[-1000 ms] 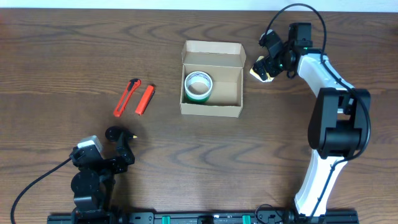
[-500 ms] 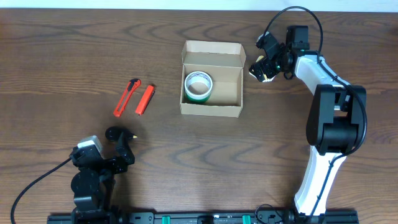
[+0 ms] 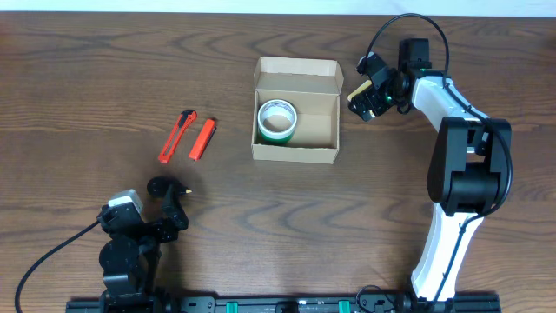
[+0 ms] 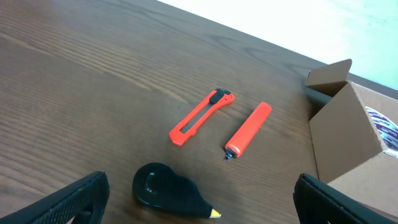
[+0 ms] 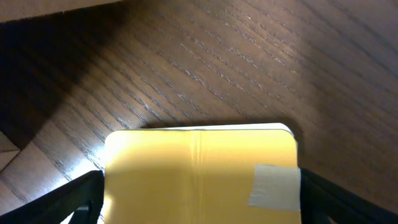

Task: Pack container
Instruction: 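Reach the right gripper to the yellow sticky-note pad and grasp it, then carry the yellow pad with the right gripper and lower it into the box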

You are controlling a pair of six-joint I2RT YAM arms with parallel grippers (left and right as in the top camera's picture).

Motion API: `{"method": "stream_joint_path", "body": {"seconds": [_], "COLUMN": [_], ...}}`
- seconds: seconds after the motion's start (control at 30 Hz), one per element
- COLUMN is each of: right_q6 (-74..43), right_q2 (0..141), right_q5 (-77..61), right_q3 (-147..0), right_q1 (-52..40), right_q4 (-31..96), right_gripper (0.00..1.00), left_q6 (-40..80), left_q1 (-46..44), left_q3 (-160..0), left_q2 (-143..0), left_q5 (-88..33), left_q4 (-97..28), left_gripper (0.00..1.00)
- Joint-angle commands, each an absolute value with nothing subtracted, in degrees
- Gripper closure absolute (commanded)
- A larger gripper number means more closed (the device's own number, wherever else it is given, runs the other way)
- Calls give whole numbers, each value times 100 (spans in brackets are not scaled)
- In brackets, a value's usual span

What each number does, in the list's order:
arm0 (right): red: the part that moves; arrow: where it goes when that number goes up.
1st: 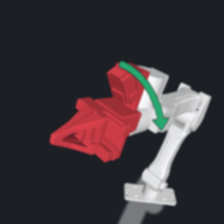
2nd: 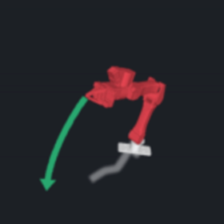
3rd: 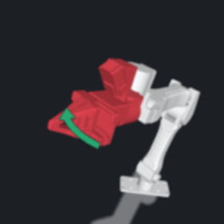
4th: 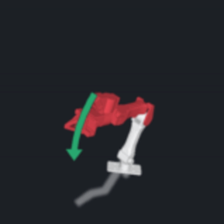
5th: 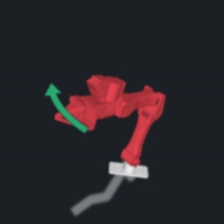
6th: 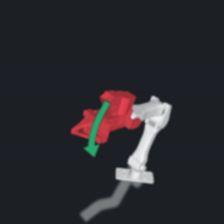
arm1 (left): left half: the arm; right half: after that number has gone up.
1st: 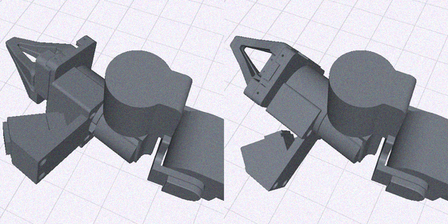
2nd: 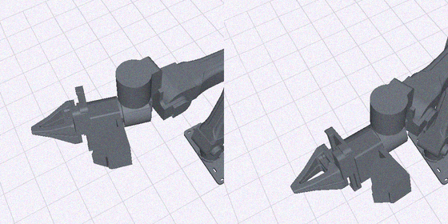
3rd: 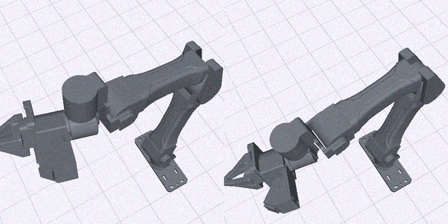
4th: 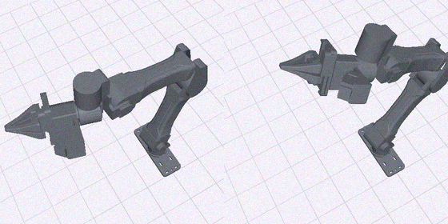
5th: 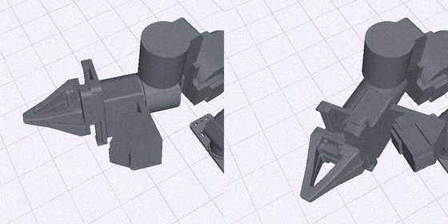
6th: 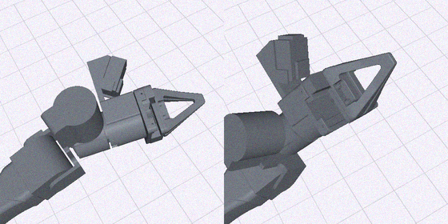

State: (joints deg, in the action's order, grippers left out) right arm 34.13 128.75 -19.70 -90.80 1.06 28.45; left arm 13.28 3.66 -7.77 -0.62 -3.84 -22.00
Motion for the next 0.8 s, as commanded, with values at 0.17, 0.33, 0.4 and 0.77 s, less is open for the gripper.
{"method": "stream_joint_path", "body": {"seconds": [0.17, 0.33, 0.4, 0.77], "right_q6": [3124, 2646, 2453, 1726], "right_q2": [13052, 13050, 13050, 13050], "right_q5": [-1656, -1649, -1649, -1564], "right_q3": [-9045, -9190, -9351, -11561], "right_q1": [115, 115, 115, 104], "right_q4": [2945, 2967, 3055, 4921], "right_gripper": [13, 20, 21, 28], "left_q6": [1240, 1240, 1240, 1240], "left_q1": [390, 390, 390, 390], "left_q3": [-652, -652, -652, -652], "left_q2": [-25, -25, -25, -25], "left_q5": [-298, -298, -298, -298], "left_q4": [-2200, -2200, -2200, -2200], "left_gripper": [5, 5, 5, 5]}}
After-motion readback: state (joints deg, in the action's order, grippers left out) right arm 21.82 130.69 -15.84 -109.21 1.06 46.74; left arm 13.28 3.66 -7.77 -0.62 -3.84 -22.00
